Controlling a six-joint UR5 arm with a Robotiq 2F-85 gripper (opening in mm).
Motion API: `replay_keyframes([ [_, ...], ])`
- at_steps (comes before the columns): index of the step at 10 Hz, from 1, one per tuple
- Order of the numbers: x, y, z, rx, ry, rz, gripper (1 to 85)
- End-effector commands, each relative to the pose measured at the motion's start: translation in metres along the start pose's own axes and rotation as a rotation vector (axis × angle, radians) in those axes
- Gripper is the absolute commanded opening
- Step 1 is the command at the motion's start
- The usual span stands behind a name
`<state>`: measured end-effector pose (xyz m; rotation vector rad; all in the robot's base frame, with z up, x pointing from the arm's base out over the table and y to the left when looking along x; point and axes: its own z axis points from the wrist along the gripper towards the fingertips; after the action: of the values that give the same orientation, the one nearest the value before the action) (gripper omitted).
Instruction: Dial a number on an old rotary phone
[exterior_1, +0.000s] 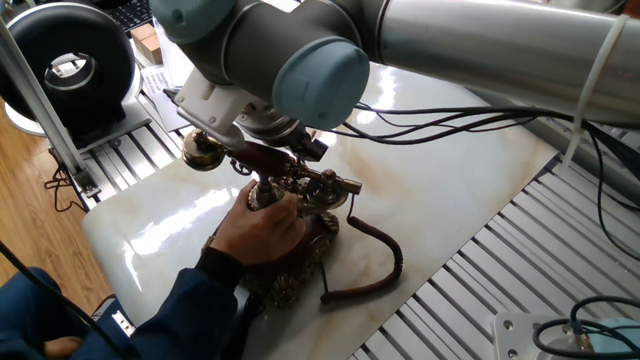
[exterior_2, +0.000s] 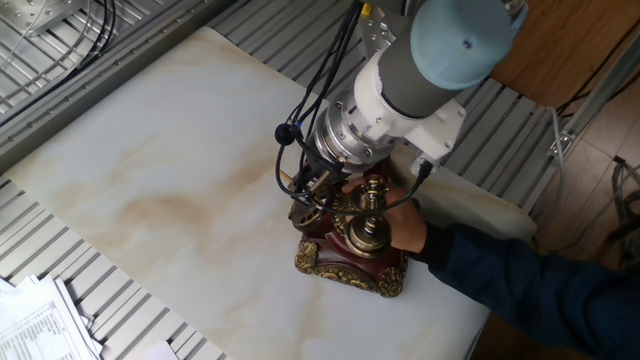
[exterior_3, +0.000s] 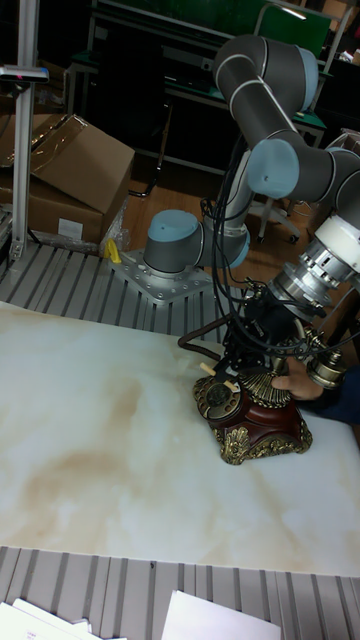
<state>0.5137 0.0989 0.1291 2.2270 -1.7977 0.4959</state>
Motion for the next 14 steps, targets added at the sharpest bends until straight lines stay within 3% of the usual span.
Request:
replay_keyframes([
  [1,-0.0044,0.0004,-0.0021,-0.012,-0.014,0.021,1.3],
  [6,-0.0017,-0.0009,0.0017,-0.018,-0.048,0.035,1.3],
  [14,-0.0013,-0.0063,0.0052,-0.013,-0.047,0.051,1.3],
])
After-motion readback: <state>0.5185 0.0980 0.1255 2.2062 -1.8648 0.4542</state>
